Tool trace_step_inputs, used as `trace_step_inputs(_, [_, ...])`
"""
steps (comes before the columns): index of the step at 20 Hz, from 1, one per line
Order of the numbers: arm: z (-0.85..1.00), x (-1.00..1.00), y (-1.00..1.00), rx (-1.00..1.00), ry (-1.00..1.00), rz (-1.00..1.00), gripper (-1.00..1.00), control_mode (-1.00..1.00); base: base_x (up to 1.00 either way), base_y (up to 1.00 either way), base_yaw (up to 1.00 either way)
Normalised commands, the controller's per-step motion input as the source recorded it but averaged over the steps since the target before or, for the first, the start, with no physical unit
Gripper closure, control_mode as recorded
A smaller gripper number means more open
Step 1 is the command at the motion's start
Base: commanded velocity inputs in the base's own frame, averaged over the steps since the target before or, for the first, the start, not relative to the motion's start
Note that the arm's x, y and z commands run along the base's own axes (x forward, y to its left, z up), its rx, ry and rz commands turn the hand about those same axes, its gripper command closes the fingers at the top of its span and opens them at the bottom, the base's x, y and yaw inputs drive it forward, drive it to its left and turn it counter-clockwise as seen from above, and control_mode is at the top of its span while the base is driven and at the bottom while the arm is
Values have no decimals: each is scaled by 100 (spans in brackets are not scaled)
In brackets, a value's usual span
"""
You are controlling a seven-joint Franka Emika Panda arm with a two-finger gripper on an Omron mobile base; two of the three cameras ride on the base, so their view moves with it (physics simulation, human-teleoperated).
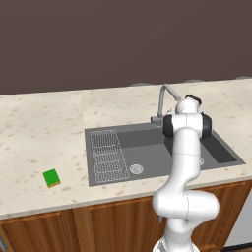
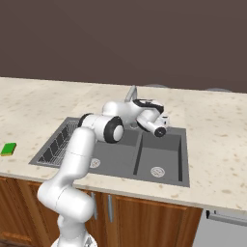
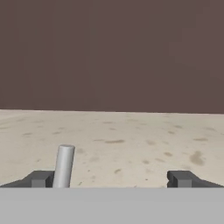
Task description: Soak the sponge with water for a few seconds and then drop it inside the sink.
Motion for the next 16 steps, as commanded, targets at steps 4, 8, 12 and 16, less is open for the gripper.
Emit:
trace_step_inputs(4, [0, 0, -34, 0, 6, -2, -100, -100, 0, 0, 0])
trace_step_inputs(8, [0, 2, -41, 0, 5, -1, -100, -100, 0, 0, 0])
trace_step_inputs(12, [0, 5, -42, 0, 3, 0, -100, -100, 0, 0, 0])
trace_step_inputs(16, [0, 6, -42, 0, 3, -1, -100, -100, 0, 0, 0])
